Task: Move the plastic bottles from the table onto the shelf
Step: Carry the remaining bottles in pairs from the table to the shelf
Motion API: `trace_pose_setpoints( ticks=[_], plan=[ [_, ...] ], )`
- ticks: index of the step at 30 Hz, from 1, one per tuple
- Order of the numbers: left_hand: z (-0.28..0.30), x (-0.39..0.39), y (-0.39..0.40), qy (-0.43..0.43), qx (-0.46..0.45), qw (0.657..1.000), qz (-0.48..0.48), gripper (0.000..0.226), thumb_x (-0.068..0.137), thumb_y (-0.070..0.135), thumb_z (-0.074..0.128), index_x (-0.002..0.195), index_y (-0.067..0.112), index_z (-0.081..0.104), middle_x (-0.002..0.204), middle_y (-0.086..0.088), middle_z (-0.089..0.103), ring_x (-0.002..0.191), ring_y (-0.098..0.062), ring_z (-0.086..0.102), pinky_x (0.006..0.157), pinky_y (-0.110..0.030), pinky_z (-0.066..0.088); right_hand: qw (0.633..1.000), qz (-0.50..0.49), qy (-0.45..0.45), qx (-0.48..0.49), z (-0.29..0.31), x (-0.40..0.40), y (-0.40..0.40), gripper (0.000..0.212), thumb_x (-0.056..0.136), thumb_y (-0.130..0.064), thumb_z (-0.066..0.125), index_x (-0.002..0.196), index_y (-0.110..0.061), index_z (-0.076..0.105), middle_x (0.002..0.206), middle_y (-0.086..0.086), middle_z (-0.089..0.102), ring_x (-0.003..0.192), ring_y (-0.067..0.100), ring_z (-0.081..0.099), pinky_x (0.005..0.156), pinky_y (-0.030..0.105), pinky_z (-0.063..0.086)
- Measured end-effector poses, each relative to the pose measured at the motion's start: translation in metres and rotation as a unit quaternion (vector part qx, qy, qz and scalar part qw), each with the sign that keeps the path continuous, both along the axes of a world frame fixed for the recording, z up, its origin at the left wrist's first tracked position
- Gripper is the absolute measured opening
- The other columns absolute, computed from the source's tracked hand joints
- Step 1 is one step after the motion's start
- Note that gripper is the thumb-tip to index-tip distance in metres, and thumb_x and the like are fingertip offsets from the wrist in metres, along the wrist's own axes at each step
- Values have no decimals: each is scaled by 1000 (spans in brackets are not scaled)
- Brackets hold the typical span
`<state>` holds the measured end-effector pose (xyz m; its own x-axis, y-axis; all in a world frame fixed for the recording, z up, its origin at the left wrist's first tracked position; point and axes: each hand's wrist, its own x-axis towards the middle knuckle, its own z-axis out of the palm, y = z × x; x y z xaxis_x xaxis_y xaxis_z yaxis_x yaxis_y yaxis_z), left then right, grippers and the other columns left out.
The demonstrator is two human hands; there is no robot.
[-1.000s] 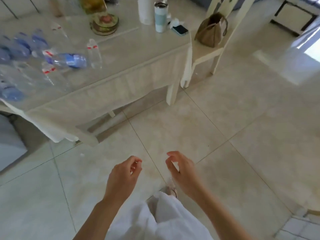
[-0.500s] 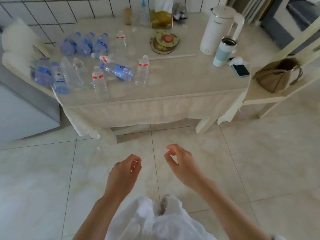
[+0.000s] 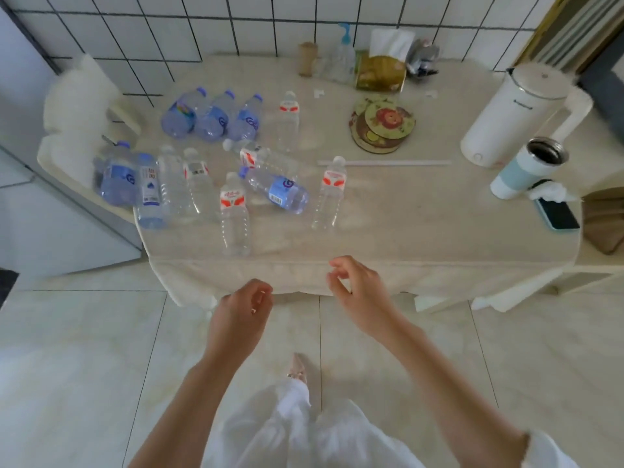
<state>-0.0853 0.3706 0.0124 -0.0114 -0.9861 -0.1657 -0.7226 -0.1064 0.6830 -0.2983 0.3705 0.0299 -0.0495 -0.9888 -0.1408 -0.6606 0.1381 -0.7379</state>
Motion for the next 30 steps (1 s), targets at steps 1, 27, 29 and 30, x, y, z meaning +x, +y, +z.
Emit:
trace_pose_setpoints(
  ticks=[1, 27, 29, 30],
  plan=[
    [0, 2, -20, 5, 1, 1000, 3, 8, 89, 20, 62, 91, 25, 68, 74, 8, 73, 78, -17, 69, 73, -38, 56, 1000, -2, 1, 1, -1, 2, -18, 30, 95, -28, 54, 120, -12, 57, 110, 2, 66, 104, 18, 60, 87, 27, 43],
    [-75, -89, -310, 210, 290, 841, 406, 80, 81, 42, 74, 137, 5, 32, 125, -20, 56, 100, -32, 62, 87, -43, 57, 936, -180, -76, 291, -74, -32, -279, 64, 84, -33, 65, 131, -4, 32, 132, 16, 39, 122, 32, 43, 98, 33, 38],
    [-82, -92, -316, 218, 296, 827, 424, 87, 76, 42, 78, 139, 7, 28, 128, -17, 53, 110, -34, 59, 91, -45, 55, 926, -194, -89, 311, -82, -32, -285, 69, 81, -33, 67, 132, -5, 30, 131, 16, 39, 119, 32, 45, 95, 31, 39],
    [-84, -93, -317, 218, 298, 823, 431, 90, 73, 41, 80, 138, 8, 29, 129, -16, 52, 111, -33, 58, 92, -46, 55, 921, -199, -95, 320, -85, -32, -286, 70, 80, -33, 69, 132, -6, 29, 130, 15, 39, 117, 32, 46, 95, 32, 40]
  ],
)
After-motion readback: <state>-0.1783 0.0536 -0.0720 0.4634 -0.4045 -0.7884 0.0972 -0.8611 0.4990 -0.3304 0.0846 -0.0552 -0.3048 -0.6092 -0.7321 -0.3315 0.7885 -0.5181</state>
